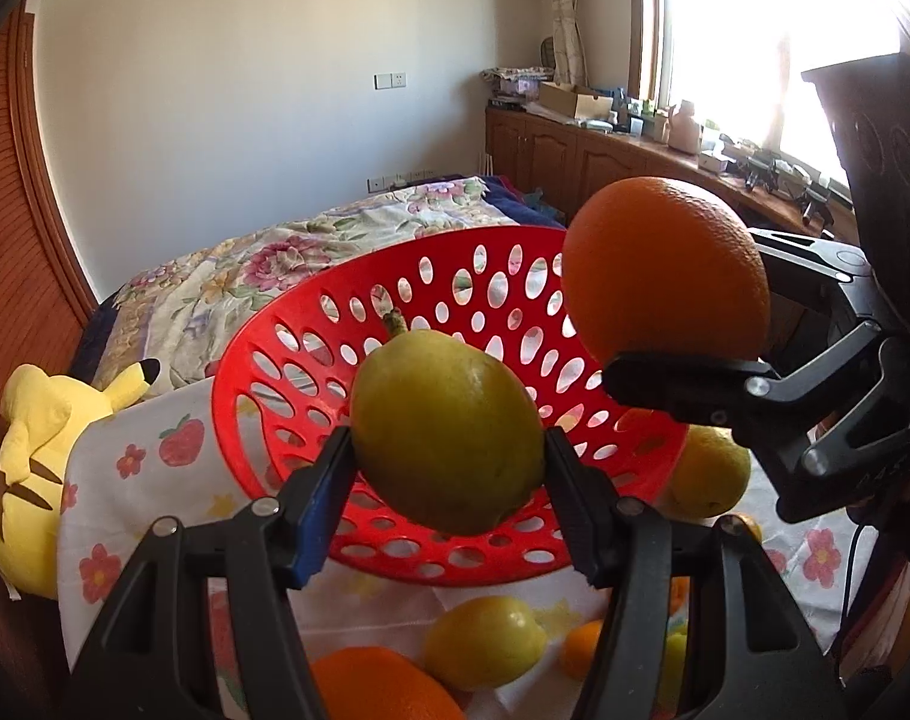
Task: Organize fruits
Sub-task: 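Lift the pear with the left tool over the red basket while the right tool carries the orange, then open the left tool to drop the pear in the basket while the right tool releases the orange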
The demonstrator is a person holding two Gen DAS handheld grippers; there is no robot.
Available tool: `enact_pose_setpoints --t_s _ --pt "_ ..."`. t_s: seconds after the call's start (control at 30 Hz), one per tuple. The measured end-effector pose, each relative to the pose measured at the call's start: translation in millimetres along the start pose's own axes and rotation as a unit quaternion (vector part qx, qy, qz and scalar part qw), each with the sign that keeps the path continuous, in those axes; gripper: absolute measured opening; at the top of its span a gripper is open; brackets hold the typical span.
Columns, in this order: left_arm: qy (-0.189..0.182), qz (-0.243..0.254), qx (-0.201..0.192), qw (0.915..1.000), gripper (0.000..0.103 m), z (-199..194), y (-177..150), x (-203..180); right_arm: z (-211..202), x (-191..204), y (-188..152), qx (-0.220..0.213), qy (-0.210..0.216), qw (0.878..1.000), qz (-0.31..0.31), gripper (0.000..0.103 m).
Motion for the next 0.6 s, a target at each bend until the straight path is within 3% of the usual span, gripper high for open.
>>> enact_pose_setpoints --t_s 0.5,0.6 --pt "0.009 0.014 0.039 0.9991 0.062 25.1 -4.7 7.7 31.1 -4.3 -13.8 0.042 0.005 0.999 -0.003 0.085" --pt "0.012 0.012 0.029 0.9994 0.062 22.6 -0.6 11.4 34.1 -4.4 -14.8 0.047 0.005 0.999 -0.002 0.085"
Point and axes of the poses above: each gripper's, at about its wrist camera, not at the fingertips, and z roughly the way its jaws point, x to its left, y to its top, the point moved 10 cm from there along z, roughly the way its jaws point, and after that the axes turned 7 degrees about -x, right-handed, at the moved point
